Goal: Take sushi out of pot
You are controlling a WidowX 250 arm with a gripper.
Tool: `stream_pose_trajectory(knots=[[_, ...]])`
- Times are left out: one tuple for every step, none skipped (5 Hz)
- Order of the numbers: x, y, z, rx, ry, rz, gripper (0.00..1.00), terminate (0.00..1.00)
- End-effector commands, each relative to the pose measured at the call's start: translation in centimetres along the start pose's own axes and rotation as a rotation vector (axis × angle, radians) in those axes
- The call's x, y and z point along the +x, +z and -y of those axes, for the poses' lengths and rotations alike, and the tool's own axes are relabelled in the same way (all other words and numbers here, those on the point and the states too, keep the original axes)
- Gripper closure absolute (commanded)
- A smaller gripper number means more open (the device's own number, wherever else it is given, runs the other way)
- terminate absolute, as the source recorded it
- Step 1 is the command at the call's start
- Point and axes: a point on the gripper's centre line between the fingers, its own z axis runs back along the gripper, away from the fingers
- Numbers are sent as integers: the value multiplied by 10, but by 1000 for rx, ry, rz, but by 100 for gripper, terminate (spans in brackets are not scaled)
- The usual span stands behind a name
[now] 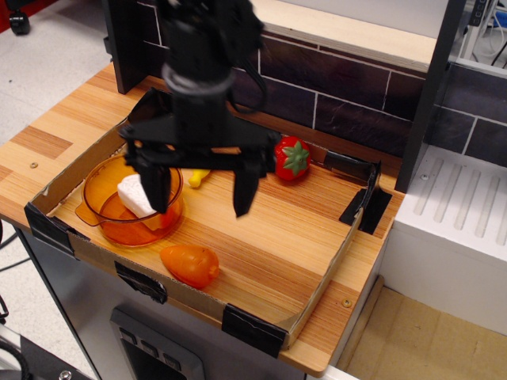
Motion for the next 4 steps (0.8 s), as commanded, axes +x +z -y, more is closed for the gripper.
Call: stream_pose_trajectory(knots=[[11, 24, -48, -11, 297, 94, 0, 0], [21, 18, -59, 27, 512, 87, 0, 0], [32, 14, -67, 44, 553, 125, 0, 0], [42, 7, -71, 45, 553, 103, 0, 0]])
